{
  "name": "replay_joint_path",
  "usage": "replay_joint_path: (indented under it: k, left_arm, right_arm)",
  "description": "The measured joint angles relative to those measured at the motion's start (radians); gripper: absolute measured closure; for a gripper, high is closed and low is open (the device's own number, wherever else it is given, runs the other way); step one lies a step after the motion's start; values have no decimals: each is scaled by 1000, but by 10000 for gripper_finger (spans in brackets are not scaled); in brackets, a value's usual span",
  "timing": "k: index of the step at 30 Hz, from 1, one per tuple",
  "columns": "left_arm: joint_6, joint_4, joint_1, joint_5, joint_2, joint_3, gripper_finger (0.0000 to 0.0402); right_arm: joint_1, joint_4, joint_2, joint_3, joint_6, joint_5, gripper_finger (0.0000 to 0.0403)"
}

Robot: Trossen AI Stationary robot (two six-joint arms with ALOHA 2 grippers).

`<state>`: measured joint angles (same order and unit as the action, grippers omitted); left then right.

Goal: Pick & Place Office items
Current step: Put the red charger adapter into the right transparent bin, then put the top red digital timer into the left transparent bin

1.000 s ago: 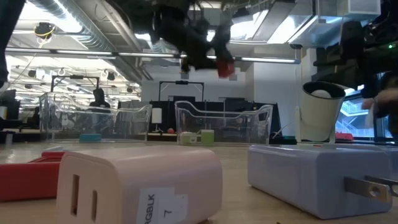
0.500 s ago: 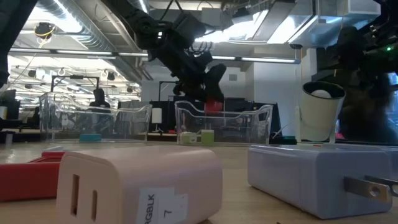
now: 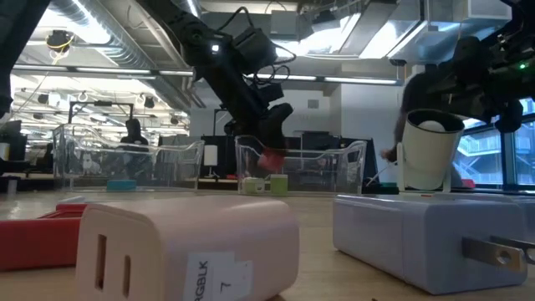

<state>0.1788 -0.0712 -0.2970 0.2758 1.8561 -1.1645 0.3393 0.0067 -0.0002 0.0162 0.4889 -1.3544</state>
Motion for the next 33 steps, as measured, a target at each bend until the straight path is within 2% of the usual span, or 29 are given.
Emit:
replay_joint_path:
  k: [13,22,33]
  left_arm:
    - [0,-73,8,-8,-1,0,176]
    - [-1,-60,8,-9,-1,0,173]
    - [-2,-53,15,-9,-1,0,144]
  right_arm:
    - [0,0,0,0,0,5,145]
    - [0,-2,0,0,0,5,145]
    - [0,-3,0,0,0,9,145]
